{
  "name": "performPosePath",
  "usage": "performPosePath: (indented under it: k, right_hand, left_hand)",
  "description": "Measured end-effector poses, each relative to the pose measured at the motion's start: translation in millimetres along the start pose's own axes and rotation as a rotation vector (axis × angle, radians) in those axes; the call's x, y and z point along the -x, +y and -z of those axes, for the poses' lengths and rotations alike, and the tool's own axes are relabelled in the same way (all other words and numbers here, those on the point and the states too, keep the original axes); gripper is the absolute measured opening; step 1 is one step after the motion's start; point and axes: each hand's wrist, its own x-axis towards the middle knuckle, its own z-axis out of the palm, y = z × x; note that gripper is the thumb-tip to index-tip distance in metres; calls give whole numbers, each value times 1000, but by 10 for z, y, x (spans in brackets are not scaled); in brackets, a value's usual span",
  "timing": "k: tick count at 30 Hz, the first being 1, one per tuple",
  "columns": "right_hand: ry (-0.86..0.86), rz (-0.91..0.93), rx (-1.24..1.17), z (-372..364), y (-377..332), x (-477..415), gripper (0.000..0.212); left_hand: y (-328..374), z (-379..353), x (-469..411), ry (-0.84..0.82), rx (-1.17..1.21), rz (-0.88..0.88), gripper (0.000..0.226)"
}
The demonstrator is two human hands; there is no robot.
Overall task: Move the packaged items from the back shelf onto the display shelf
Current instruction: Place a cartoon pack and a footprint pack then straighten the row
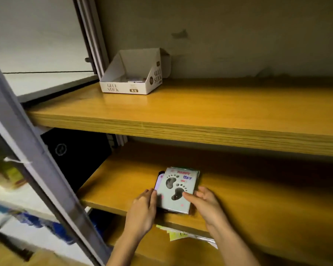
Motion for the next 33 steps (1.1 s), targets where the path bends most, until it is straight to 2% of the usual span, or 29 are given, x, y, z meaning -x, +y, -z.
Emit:
performPosePath:
  k: [4,7,8,10,13,18,20,24,27,30,33]
  right_hand:
    - [50,18,37,-41,8,15,43]
    - [122,85,-9,151,7,164,30]
    - [152,111,-22,239,18,220,24]
    - [219,163,-21,416,24,327,12]
    - [299,220,10,647,59,420,16]
    - [367,252,-64,832,193,550,12]
    - [357,263,-110,883,252,590,10]
    - [384,282,-124,1000,309,699,13]
    - [387,294,-127,1142,337,824,17]
    - [412,310,-141,1349,382,1020,20]
    - [447,349,-192,1637,476,1266,22]
  left_hand:
    - [-97,75,-75,2,69,-66,36]
    - [-53,69,-108,10,-28,-72,32]
    - [7,61,-112,-3,-75,-52,39]
    - [130,-8,-137,-56,-190,-15,68]
    - [251,-143,-185,-99,-329,2,114]
    - [289,-178,-362,-130,-248,48,135]
    - [281,-170,-437,-181,-171,75,128]
    - [297,-128,-379,-243,-99,0,84]
    - [383,-94,-319,-277,197,-24,63]
    - [582,-123,-181,-422,523,-26,38]
    - [911,-258,136,-506,674,-93,19]
